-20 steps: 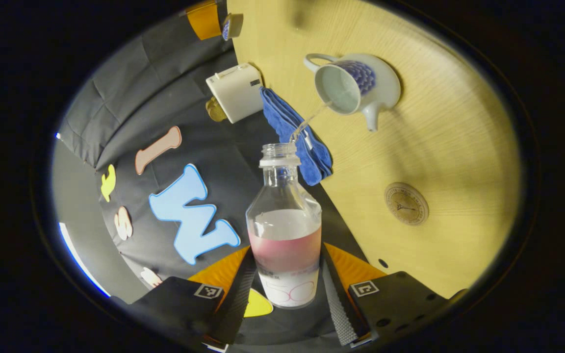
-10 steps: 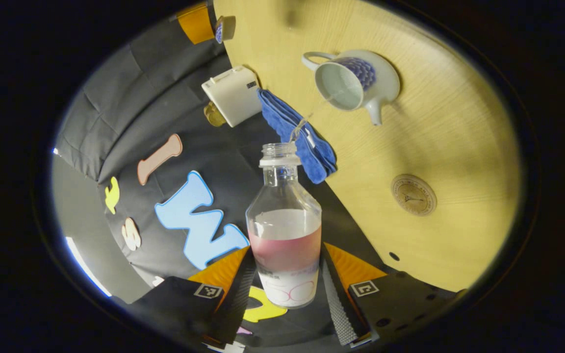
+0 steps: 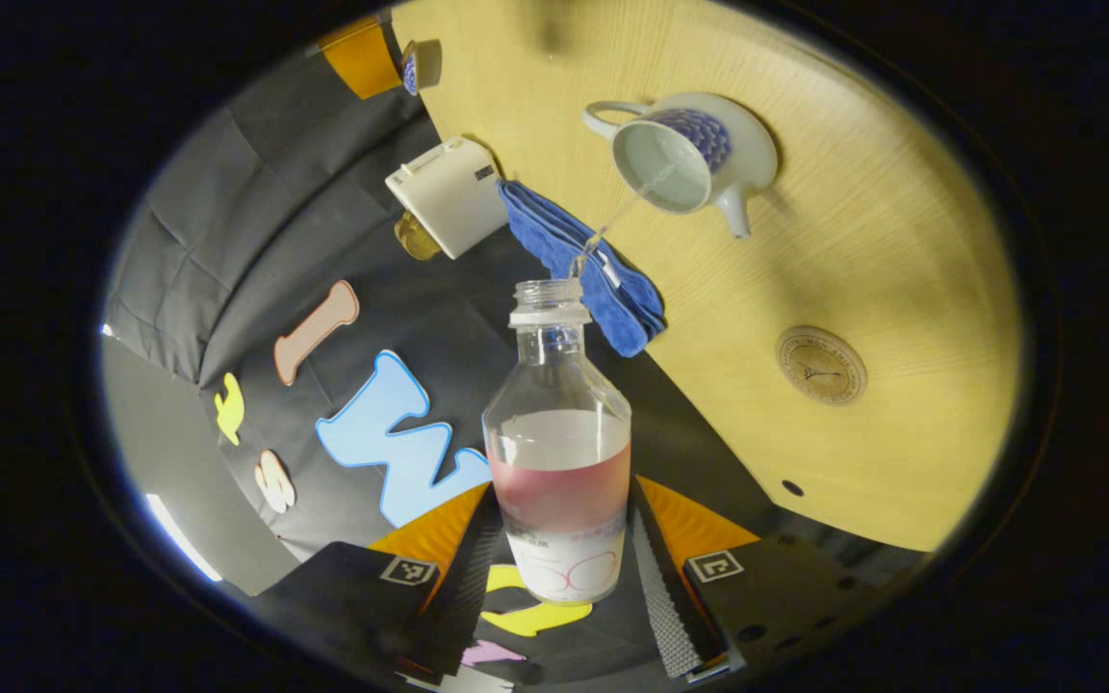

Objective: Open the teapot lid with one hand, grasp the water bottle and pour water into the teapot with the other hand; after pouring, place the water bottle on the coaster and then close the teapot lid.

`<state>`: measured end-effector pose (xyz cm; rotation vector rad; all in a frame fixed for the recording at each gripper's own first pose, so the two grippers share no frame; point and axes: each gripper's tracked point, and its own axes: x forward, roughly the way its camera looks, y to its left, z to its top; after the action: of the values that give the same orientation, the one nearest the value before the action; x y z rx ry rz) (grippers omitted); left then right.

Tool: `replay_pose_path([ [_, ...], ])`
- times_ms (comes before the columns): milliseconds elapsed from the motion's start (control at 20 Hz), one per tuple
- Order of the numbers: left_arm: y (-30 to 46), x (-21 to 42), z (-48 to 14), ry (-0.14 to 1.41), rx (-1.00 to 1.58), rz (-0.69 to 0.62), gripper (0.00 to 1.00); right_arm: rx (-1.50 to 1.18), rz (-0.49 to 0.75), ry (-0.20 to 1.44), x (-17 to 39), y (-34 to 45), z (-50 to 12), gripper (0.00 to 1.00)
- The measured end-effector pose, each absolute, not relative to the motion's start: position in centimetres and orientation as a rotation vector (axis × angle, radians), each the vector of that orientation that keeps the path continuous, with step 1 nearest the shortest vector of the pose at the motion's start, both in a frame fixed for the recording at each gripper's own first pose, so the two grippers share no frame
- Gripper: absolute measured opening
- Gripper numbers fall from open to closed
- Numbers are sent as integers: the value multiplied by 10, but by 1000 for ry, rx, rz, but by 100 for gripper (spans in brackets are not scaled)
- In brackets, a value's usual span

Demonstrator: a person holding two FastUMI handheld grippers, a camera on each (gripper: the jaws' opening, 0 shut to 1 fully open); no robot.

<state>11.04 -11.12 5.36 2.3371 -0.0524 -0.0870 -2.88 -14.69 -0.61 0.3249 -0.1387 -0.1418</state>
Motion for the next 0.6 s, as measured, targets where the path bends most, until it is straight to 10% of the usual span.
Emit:
replay_pose_path([
  [600,-129,105,52,-106,2427,-103,85,323,-131,-134,-29,-144,-7,4],
])
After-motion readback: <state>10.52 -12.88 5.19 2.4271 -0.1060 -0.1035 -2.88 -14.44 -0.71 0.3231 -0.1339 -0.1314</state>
